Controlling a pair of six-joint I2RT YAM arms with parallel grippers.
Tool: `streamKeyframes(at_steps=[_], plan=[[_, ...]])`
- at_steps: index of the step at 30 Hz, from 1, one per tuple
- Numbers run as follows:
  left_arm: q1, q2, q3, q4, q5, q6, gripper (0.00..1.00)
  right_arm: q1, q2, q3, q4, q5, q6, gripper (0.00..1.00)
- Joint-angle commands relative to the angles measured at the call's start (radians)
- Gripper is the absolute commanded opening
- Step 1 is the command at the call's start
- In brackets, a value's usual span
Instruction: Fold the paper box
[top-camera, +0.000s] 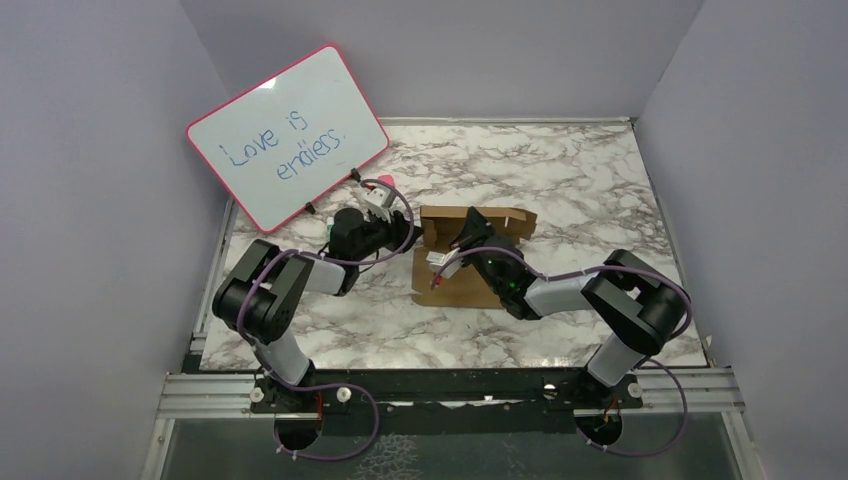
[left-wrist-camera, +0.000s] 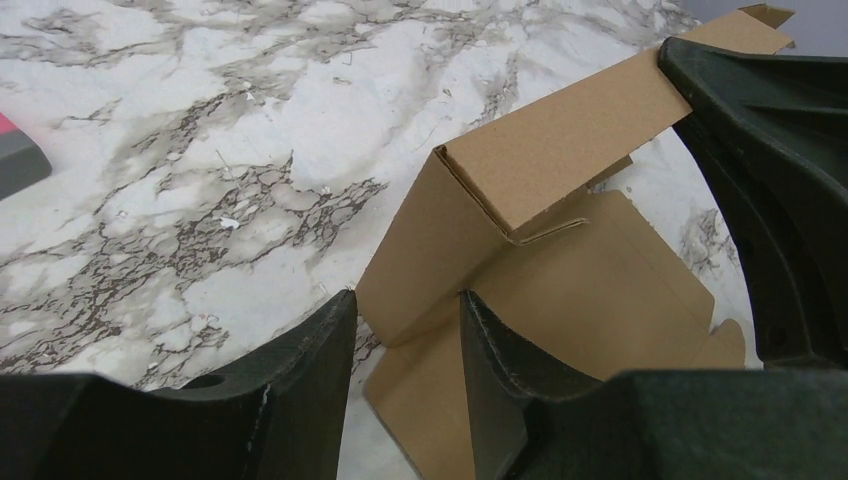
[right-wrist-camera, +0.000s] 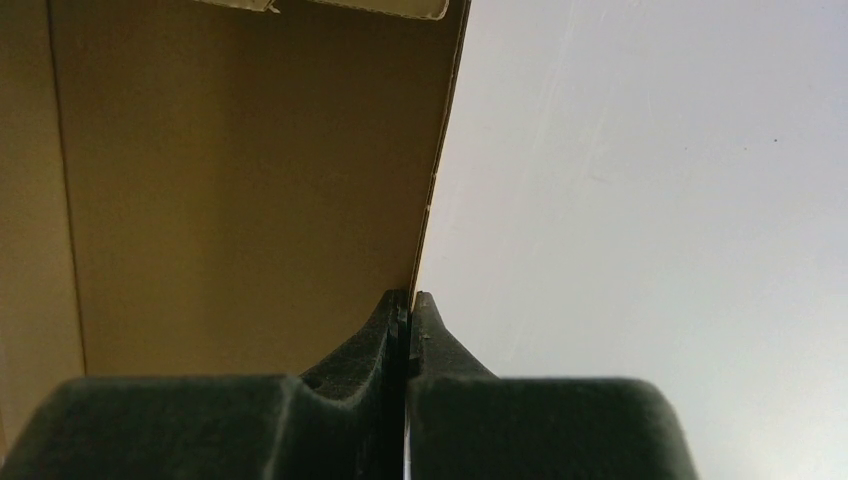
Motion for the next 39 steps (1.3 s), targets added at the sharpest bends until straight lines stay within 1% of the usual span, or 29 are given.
streamKeyframes(at_steps=[1, 7, 13, 16, 19, 21, 26, 33, 39], plan=[[-0.028, 0.026, -0.027, 0.19, -0.094, 0.038, 0.44, 0.035, 0.03, -0.022, -0.012, -0.025, -0.006, 0.04], [-0.052, 0.094, -0.013, 0.289, -0.16, 0.055, 0.44, 0.036, 0.011, 0.015, -0.173, -0.029, 0.076, 0.03], [-0.068, 0.158, -0.007, 0.375, -0.213, 0.066, 0.41, 0.038, -0.018, 0.024, -0.24, -0.028, 0.102, 0.03], [-0.071, 0.185, -0.005, 0.413, -0.251, 0.052, 0.36, 0.04, -0.029, 0.032, -0.275, -0.031, 0.112, 0.03], [-0.078, 0.197, -0.016, 0.443, -0.294, 0.034, 0.28, 0.044, -0.041, 0.043, -0.32, -0.03, 0.135, 0.03], [-0.087, 0.194, -0.026, 0.442, -0.337, 0.031, 0.23, 0.046, -0.048, 0.049, -0.342, -0.031, 0.149, 0.03], [-0.122, 0.18, -0.055, 0.443, -0.49, 0.044, 0.18, 0.054, -0.056, 0.061, -0.385, -0.023, 0.18, 0.03], [-0.163, 0.197, -0.058, 0.443, -0.683, 0.022, 0.17, 0.077, -0.054, 0.067, -0.409, -0.009, 0.202, 0.03], [-0.222, 0.228, -0.049, 0.489, -0.859, 0.013, 0.17, 0.103, -0.041, 0.069, -0.421, -0.002, 0.215, 0.03]])
